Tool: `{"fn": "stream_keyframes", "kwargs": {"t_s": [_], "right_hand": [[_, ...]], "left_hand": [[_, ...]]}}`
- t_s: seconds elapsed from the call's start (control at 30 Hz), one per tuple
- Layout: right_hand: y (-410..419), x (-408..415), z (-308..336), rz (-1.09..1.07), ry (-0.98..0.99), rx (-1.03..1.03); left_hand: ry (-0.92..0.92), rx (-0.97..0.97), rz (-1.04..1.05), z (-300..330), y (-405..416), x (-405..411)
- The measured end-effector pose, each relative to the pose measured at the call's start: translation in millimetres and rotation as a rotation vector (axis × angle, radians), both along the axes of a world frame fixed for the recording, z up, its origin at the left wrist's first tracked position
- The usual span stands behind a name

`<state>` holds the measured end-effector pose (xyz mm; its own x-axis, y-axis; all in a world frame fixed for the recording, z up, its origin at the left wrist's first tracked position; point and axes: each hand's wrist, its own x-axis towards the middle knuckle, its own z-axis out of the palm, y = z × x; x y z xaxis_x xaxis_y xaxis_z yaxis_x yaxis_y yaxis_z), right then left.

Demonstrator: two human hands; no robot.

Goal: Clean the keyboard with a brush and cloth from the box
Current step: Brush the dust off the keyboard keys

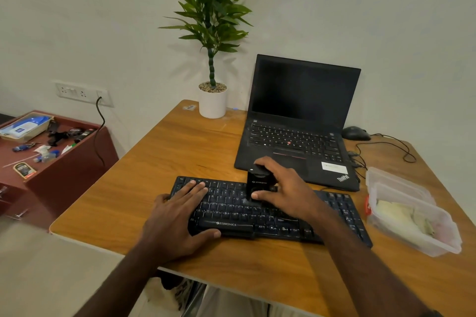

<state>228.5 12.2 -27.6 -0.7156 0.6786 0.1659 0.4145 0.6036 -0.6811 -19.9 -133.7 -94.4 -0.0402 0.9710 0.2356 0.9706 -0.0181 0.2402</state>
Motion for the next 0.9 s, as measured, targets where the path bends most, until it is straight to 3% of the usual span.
{"fn": "stream_keyframes", "kwargs": {"t_s": [0.2, 0.5, 0.77, 0.9], "right_hand": [[20, 28, 22, -0.049, -0.174, -0.004], [-7, -1, -4, -0.056, 0.152, -0.068], [18, 49, 16, -0.071, -0.095, -0.007], [21, 66, 21, -0.131, -0.023, -0.040]], "left_hand": [[-0.005, 0.029, -0.002, 0, -1, 1], [0.002, 0.018, -0.009, -1, -1, 1], [0.005, 0.031, -0.006, 0, 0, 1], [0.001, 0.043, -0.008, -3, 0, 0]]}}
